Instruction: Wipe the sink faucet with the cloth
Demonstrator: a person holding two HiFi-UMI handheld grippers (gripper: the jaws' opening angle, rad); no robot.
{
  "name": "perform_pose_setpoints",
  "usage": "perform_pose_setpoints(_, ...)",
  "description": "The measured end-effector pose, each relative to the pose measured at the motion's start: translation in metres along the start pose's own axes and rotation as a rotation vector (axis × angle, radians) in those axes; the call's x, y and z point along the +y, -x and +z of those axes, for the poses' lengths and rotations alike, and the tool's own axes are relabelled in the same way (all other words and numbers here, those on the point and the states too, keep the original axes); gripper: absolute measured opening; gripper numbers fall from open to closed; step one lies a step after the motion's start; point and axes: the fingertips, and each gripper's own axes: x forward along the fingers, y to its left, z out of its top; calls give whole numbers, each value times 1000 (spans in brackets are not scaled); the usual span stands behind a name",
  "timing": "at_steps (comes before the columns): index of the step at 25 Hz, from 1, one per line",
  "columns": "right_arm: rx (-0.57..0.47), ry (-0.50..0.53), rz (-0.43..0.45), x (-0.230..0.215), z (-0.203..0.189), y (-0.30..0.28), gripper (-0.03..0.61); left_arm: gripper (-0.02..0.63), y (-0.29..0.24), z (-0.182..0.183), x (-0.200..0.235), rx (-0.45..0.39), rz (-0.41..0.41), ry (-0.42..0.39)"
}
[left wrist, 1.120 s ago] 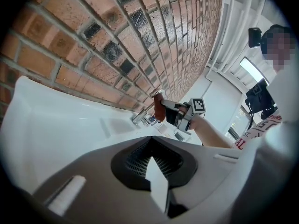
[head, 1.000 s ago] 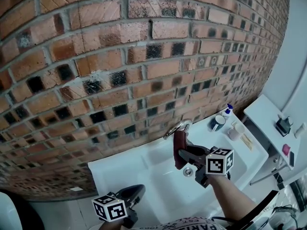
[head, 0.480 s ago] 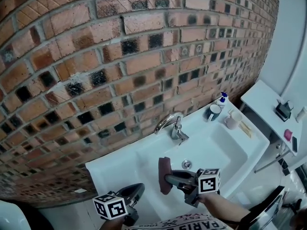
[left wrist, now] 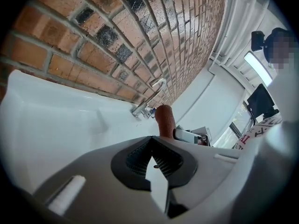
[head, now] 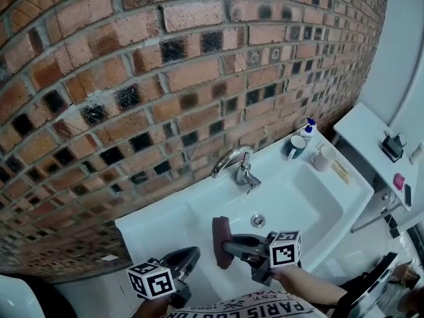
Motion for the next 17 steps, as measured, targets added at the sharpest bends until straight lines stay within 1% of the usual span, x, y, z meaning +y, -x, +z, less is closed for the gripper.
perform_pose_setpoints(17, 15, -3, -18, -5, -5, -4, 86, 5, -1, -5, 4, 17, 7, 18)
